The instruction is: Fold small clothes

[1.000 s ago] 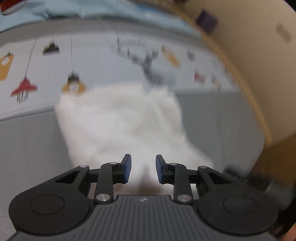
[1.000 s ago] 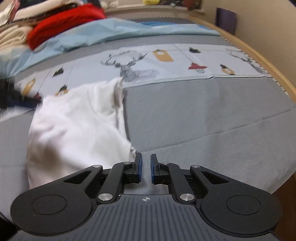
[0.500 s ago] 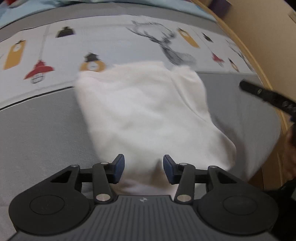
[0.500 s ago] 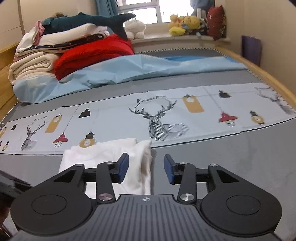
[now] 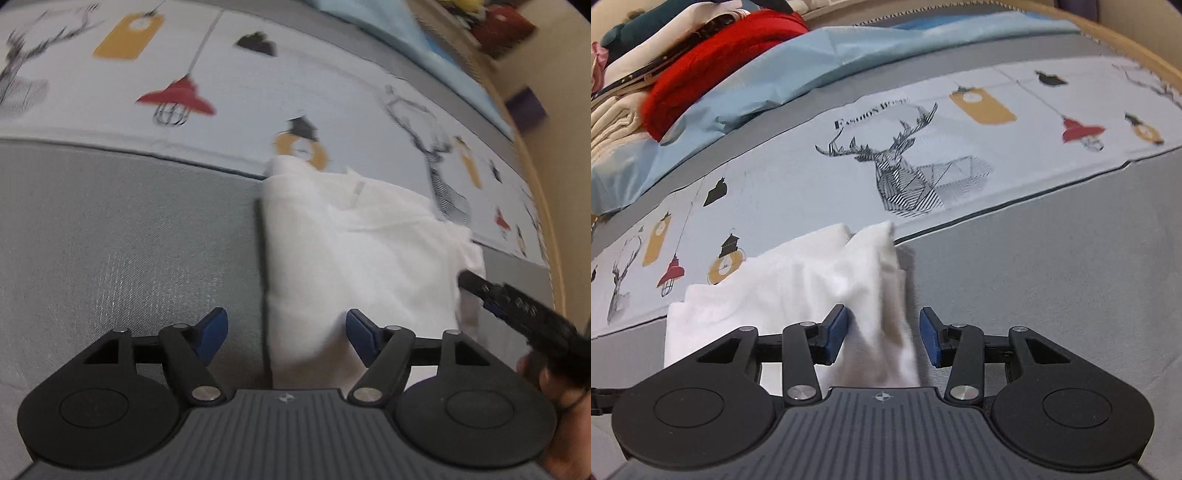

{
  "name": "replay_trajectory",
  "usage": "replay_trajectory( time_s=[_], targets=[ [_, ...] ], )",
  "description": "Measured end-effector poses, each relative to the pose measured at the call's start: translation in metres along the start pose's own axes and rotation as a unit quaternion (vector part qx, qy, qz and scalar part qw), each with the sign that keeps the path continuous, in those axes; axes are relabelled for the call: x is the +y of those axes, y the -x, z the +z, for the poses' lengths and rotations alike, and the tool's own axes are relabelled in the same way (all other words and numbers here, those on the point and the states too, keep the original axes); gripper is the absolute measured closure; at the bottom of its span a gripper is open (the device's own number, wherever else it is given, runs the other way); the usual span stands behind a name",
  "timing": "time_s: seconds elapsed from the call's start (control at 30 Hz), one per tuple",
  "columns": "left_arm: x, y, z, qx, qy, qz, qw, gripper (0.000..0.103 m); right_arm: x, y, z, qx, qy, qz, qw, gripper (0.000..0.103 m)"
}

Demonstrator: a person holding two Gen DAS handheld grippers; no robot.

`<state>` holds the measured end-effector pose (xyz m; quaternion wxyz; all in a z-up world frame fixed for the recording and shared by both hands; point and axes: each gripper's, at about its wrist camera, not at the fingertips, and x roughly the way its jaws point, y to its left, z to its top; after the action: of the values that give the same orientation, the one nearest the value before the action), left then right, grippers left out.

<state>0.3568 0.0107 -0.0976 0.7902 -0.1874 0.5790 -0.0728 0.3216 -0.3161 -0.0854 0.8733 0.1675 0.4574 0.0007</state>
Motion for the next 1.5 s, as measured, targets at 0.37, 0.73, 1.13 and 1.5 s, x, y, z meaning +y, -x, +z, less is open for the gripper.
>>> replay_trajectory(
  time_s=[0.37,0.73,1.13,1.5],
  targets=[
    [-0.005,-0.027,0.015,0.014,0.025,-0.021,0.9994,0.026,-0.022,0.002,0.013,-0.061,-0.051,-0.052,0.996,0.103],
    [-0.005,-0.039,0.016,0.013,0.042,-0.028,0.9987,0.026,-0.009,0.008,0.015,-0.056,-0.025,0.0,0.998,0.044],
    [-0.026,-0.023,0.014,-0.045,-0.047,-0.03,0.9974,0.068,-0.009,-0.011,0.007,-0.019,-0.031,0.0,0.999,0.095],
    [-0.009,-0.029,0.015,0.025,0.015,-0.039,0.9988,0.038,-0.02,-0.008,0.004,0.027,-0.026,0.011,0.999,0.049]
  ],
)
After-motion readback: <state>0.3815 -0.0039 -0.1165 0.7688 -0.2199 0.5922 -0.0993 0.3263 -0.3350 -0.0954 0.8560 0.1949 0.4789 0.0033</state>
